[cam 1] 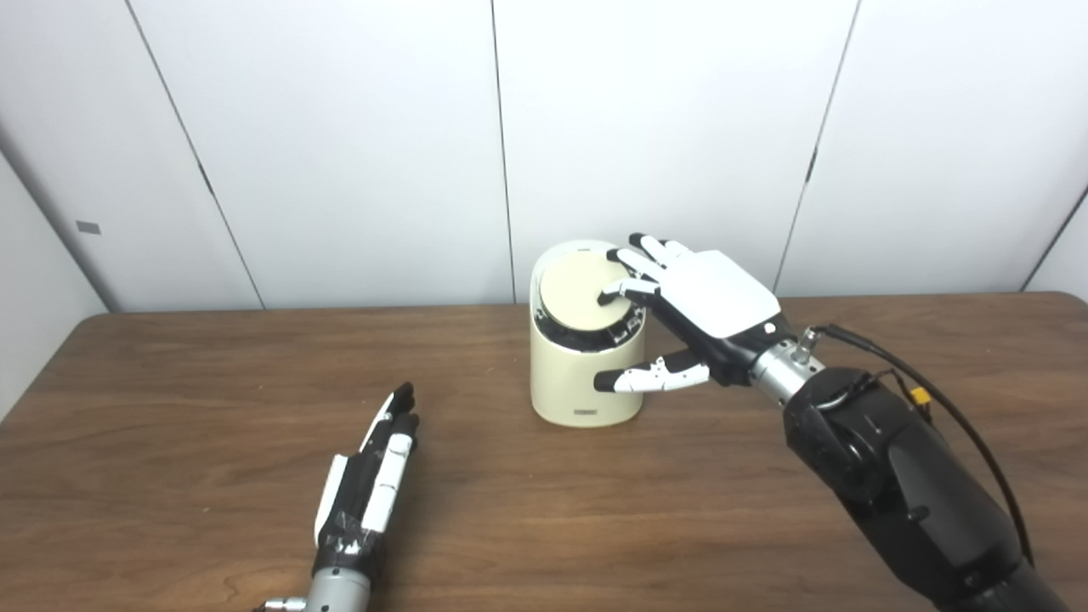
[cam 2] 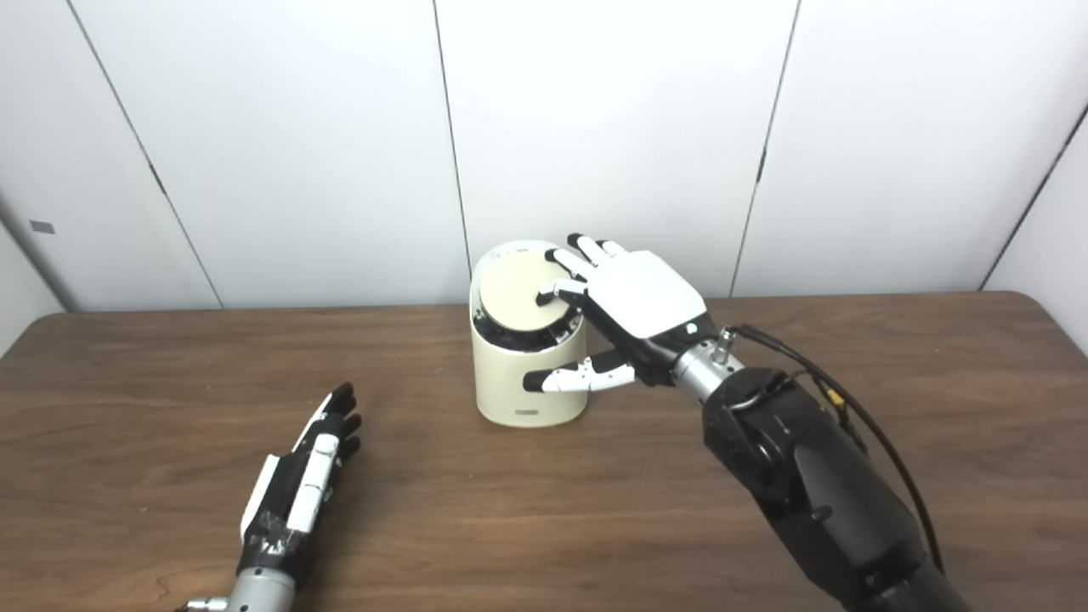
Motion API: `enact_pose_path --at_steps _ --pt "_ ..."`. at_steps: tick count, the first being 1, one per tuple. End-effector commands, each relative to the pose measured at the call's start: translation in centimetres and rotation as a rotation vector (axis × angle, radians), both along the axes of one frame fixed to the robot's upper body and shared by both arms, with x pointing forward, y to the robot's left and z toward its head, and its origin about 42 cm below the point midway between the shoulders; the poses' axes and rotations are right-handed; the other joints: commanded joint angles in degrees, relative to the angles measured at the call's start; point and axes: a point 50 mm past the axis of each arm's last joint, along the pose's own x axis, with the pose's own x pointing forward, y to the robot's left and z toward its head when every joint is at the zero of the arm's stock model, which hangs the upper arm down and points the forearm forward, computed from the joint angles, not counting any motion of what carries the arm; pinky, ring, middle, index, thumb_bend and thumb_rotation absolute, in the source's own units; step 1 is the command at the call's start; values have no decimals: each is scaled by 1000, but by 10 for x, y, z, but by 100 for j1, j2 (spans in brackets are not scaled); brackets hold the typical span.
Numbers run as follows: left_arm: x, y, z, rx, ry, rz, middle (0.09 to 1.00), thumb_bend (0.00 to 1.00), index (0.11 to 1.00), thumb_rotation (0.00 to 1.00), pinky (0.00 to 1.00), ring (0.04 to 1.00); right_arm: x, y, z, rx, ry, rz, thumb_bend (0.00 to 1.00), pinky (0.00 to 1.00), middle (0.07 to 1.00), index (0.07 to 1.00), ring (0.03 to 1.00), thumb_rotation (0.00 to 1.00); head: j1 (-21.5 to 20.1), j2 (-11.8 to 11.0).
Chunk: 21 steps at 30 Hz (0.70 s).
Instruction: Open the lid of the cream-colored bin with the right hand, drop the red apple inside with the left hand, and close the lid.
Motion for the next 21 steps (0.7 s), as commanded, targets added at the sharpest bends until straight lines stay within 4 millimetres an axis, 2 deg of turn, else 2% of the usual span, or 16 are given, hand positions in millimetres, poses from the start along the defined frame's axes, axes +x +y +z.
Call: enact_pose_path --at_steps 1,5,12,21 --pt "3 -3 6 -7 -32 -13 982 633 988 875 952 968 -4 6 4 -39 -8 49 543 971 962 756 1000 841 4 10" --pt "2 -5 7 -3 -32 -13 980 607 988 876 947 961 -6 8 3 -60 -5 61 532 994 971 766 1000 817 9 27" --pt "1 -7 8 -5 -35 -11 982 594 989 877 947 961 -6 8 0 -182 -24 59 505 1000 989 779 1000 878 32 70" --pt "2 -10 9 -11 -37 -16 981 606 990 863 959 964 -2 8 -10 -261 -3 32 533 1000 1000 727 1000 872 51 83"
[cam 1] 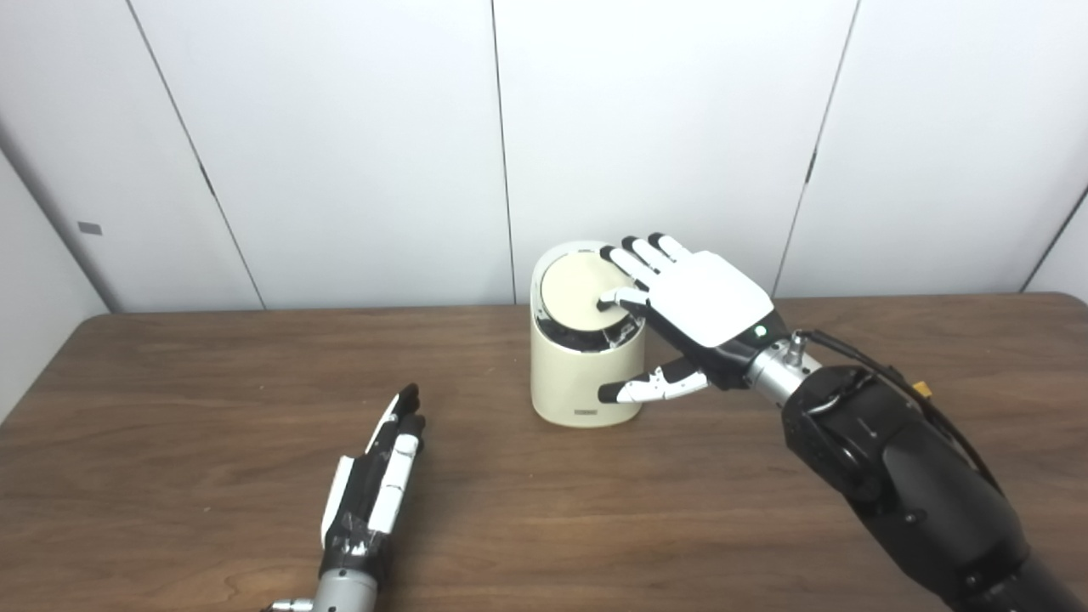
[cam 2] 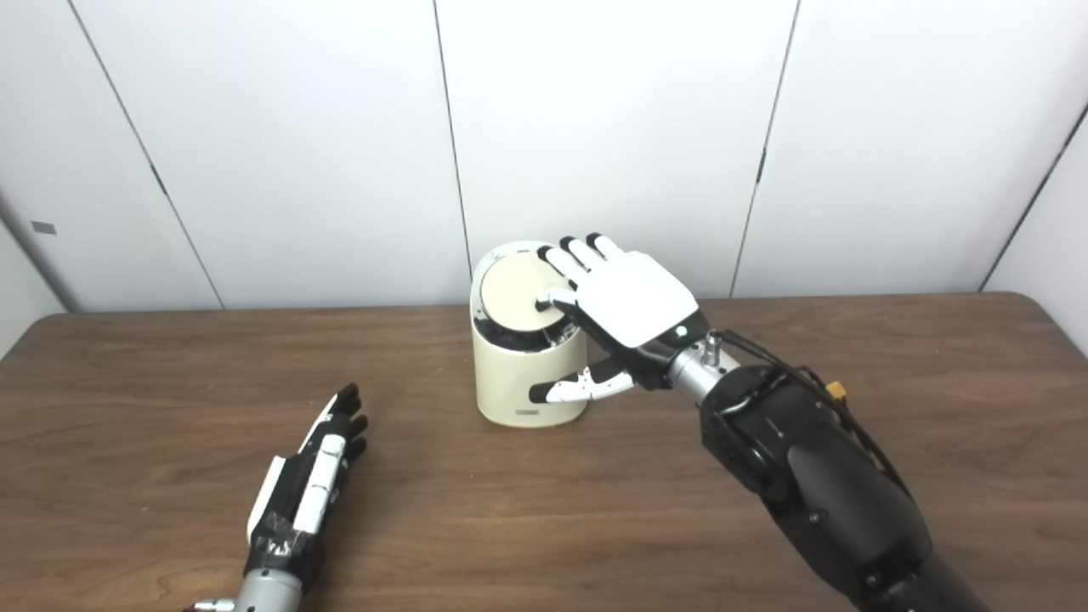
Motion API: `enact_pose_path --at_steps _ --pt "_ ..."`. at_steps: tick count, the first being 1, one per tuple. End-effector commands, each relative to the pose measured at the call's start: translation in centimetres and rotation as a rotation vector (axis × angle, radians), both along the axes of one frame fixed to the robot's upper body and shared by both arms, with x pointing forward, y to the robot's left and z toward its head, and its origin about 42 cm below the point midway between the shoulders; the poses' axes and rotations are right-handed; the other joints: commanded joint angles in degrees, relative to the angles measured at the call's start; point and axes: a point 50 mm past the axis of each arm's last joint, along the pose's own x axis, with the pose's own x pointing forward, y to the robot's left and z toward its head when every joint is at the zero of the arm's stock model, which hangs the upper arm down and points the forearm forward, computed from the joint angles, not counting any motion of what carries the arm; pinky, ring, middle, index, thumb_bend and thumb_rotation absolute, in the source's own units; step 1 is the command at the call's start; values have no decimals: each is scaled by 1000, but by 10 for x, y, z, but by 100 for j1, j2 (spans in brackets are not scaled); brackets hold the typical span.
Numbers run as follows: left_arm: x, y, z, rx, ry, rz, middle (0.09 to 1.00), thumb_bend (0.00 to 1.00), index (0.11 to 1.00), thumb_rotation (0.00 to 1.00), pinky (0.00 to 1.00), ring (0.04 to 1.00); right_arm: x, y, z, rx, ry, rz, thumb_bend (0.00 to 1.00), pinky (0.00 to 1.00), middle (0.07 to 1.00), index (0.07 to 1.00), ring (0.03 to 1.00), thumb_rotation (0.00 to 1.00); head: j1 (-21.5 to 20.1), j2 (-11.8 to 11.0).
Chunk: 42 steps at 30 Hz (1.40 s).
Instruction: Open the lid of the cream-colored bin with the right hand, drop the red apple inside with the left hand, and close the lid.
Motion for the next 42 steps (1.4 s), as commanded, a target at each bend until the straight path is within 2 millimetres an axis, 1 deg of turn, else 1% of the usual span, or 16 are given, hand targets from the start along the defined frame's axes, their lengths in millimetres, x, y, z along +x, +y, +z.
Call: enact_pose_path --at_steps 1,3,6,8,11,14,15,18,20,23,26,29,32,36,39,42 --pt "4 -4 10 2 -44 -12 980 609 988 864 957 962 1 1 -15 -74 75 11 535 1000 1000 728 1000 881 -6 2" --pt "4 -3 9 4 -46 -11 979 613 986 866 955 961 2 2 -15 -73 81 13 534 1000 1000 731 1000 887 -11 2" --pt "4 -2 9 -5 -40 -6 977 626 984 858 950 963 2 4 -14 -66 83 13 535 1000 1000 736 1000 923 -16 -9" --pt "4 -2 9 -4 -39 -2 975 627 983 859 946 962 2 4 -12 -53 82 15 537 1000 1000 739 1000 920 -16 -9" --pt "4 -1 9 -11 -39 -2 976 644 983 859 951 964 1 4 -7 18 76 25 545 1000 1000 755 1000 912 1 -26" --pt "5 -1 9 -19 -37 0 977 658 983 847 954 966 -1 2 4 110 55 29 561 1000 999 768 1000 897 13 -40" --pt "5 -1 9 -18 -37 1 977 661 983 847 955 966 -2 1 9 137 41 25 566 999 998 775 1000 913 13 -40" --pt "5 -1 10 -16 -38 3 979 664 982 845 966 971 -9 -4 23 195 -5 6 554 1000 990 818 1000 927 8 -45" --pt "5 0 11 -13 -46 4 984 657 987 839 970 975 -14 -11 31 236 -29 -14 535 1000 984 838 1000 898 14 -44" --pt "6 2 11 -23 -56 12 982 658 989 828 964 969 -20 -23 31 296 -32 -43 516 1000 987 870 1000 857 25 -51" --pt "5 5 13 -27 -61 22 980 663 987 818 954 962 -25 -39 22 344 -31 -86 525 1000 983 887 1000 897 48 -57" --pt "3 9 15 -19 -69 29 978 659 987 816 949 959 -32 -55 10 409 -5 -144 532 974 976 909 1000 888 54 -52" --pt "0 18 17 -3 -81 42 963 651 975 816 934 942 -39 -78 -11 528 68 -210 533 952 976 917 998 864 49 -55" --pt "-8 32 17 6 -85 55 956 645 970 822 925 934 -50 -102 -44 699 167 -278 519 924 972 918 966 847 14 -47" --pt "-15 43 16 5 -85 66 964 623 971 805 927 938 -59 -115 -66 798 223 -326 502 895 964 919 953 893 18 -50" --pt "-21 52 15 10 -93 75 969 629 971 788 938 948 -69 -120 -83 850 250 -368 486 883 954 917 949 929 23 -32"
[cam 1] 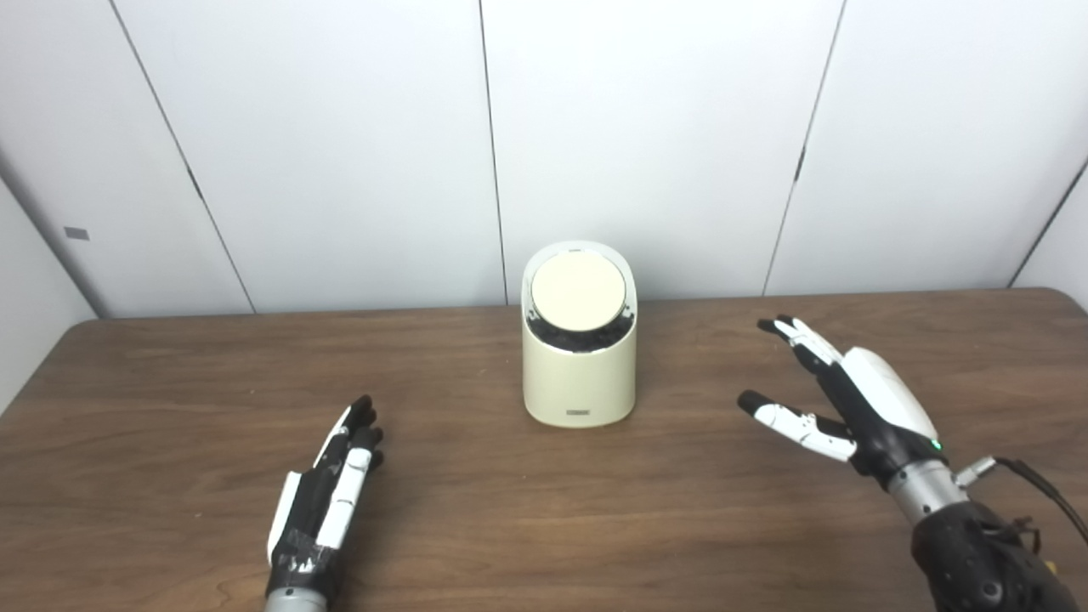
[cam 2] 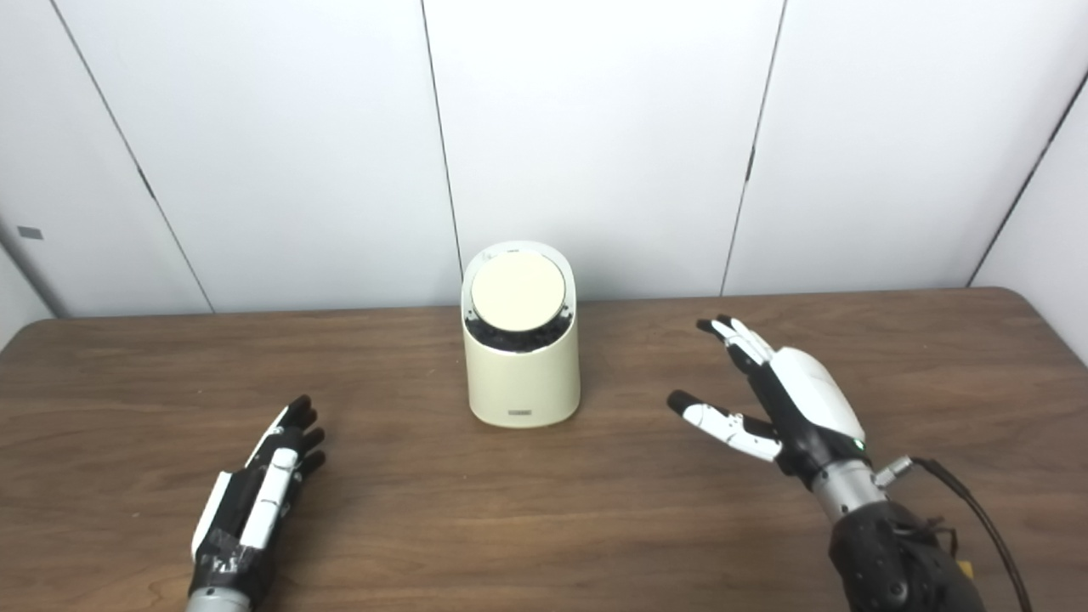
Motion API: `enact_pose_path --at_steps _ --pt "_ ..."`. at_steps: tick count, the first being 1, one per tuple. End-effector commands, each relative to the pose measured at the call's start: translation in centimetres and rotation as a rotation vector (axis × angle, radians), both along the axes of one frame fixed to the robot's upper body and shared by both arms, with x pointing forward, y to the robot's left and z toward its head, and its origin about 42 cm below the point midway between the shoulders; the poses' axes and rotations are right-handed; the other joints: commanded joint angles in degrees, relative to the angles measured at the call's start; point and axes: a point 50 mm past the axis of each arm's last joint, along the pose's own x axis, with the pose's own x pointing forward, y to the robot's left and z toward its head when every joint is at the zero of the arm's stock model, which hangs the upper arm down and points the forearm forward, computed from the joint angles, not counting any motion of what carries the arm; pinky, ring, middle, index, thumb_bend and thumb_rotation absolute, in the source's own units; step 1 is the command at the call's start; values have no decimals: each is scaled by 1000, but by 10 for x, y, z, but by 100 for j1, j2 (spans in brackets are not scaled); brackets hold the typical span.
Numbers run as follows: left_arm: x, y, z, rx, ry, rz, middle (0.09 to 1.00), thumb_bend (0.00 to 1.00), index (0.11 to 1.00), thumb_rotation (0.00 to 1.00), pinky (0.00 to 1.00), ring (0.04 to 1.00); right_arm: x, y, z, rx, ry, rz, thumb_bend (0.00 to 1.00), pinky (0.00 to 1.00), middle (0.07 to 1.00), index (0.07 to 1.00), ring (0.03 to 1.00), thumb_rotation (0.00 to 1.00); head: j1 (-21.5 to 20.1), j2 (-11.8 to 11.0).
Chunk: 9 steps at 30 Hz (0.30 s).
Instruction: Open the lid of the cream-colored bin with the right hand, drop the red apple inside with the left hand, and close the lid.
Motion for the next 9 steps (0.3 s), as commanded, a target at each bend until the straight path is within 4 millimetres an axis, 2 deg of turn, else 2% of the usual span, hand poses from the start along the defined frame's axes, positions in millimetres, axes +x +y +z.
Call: enact_pose_path --at_steps 1,6,9 --pt "-2 8 15 20 -90 -4 967 625 971 784 940 947 -2 0 5 62 -54 -24 480 890 955 920 952 946 -23 9" --pt "-13 20 8 36 -122 39 956 618 957 775 934 937 -22 -1 -31 383 -1 -45 512 874 933 920 912 996 -118 26" --pt "-19 22 2 43 -134 48 947 608 945 789 919 929 -29 8 -40 597 46 -33 549 939 960 943 952 1000 -126 33"
